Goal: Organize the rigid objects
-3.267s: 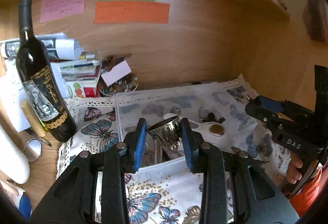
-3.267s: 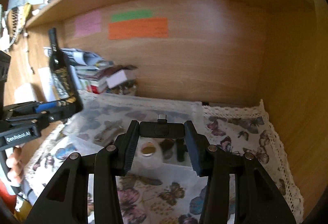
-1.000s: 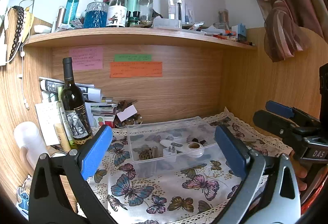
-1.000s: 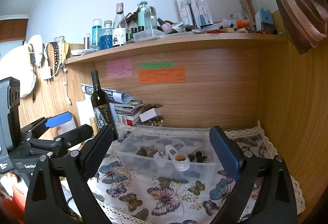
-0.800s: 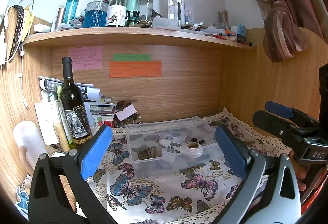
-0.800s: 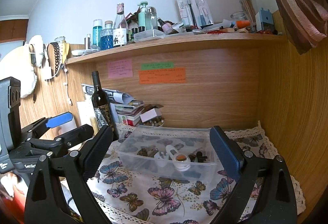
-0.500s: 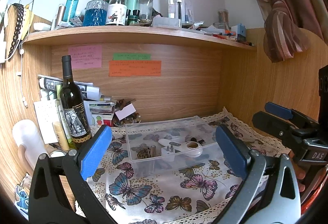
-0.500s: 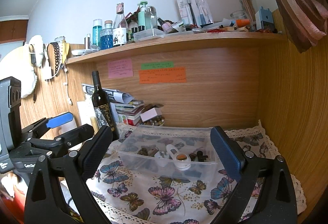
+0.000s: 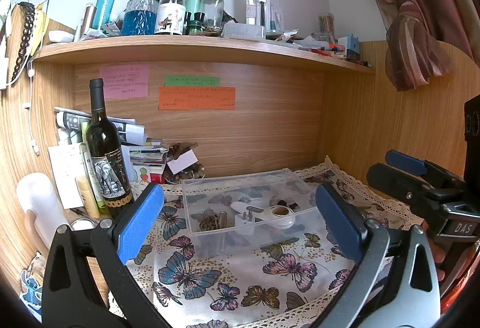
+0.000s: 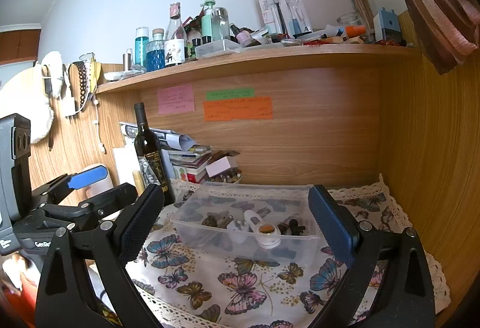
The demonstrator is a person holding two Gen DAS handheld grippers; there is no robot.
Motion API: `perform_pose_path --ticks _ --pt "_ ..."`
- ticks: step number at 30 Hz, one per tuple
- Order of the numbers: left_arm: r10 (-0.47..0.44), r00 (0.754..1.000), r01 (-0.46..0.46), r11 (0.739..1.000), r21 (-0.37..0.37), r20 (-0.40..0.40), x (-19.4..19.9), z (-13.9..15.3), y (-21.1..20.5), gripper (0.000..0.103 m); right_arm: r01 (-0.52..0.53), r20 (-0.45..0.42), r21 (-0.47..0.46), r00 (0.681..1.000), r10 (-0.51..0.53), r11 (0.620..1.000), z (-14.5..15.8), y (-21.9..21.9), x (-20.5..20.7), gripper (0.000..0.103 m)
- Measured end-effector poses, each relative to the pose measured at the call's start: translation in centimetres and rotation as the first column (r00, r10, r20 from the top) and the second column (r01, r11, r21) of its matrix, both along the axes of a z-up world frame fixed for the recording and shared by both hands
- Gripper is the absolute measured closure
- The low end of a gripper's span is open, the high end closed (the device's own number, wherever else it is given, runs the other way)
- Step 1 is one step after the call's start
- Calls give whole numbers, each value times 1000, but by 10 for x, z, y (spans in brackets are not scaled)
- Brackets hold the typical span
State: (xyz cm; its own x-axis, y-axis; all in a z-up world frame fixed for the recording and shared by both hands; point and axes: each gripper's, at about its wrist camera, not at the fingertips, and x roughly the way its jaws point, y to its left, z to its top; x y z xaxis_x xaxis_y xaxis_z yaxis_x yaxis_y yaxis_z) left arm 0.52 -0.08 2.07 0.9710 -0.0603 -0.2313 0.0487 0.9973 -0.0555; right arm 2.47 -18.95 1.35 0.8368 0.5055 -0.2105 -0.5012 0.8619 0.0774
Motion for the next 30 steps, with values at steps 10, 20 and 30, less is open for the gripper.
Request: perform_pose_path --ticks 10,20,30 --pt "1 1000 -1 1000 -2 -1 0 -1 -1 0 4 -3 0 1000 -4 1000 -1 3 -1 6" --pt "-3 1000 3 1000 -8 -1 -1 -2 -5 0 5 -4 0 1000 -5 1000 -1 3 -1 6" --pt "-12 1000 12 1000 -14 -11 0 -2 -7 0 9 -11 -3 1000 -9 1000 -2 5 -1 6"
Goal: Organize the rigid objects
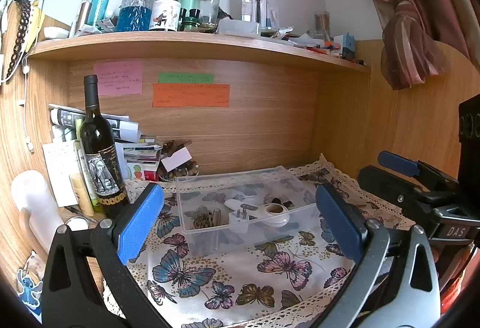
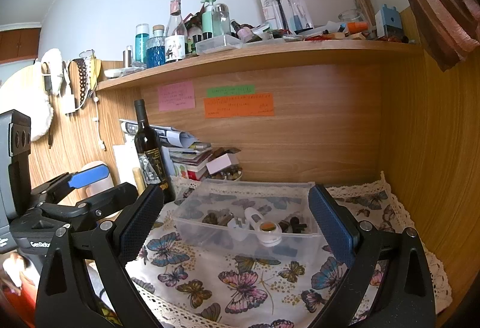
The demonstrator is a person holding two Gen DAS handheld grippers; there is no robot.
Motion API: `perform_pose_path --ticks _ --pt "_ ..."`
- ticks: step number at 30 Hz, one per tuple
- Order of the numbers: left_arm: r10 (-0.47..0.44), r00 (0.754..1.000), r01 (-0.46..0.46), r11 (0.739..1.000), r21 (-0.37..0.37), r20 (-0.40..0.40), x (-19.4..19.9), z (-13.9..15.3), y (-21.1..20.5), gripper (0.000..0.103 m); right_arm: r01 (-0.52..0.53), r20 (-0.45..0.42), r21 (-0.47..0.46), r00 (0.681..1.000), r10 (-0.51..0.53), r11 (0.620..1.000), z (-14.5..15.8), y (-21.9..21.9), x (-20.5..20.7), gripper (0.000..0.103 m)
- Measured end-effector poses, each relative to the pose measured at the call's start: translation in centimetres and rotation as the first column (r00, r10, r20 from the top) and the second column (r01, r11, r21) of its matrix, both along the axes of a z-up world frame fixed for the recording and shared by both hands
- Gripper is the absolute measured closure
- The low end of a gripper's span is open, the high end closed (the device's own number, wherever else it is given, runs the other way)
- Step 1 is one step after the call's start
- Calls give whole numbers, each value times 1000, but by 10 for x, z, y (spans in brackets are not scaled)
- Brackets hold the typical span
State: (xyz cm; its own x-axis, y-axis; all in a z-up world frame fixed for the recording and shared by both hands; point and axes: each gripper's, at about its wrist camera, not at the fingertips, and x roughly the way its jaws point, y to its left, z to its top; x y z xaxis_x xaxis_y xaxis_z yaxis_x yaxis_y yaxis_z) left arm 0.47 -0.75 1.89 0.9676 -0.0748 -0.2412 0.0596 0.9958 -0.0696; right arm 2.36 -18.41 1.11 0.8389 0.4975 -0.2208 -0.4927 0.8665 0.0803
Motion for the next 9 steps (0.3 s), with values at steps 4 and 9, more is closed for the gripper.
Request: perform_pose_path --ticks 4,9 --pt "-2 1000 1 1000 -6 -5 0 0 -1 0 1 -3 0 1000 -1 1000 0 0 0 6" --pt "2 1000 -2 1000 -8 -7 1 0 -1 0 3 -6 -1 1000 -3 1000 -1 1 0 6"
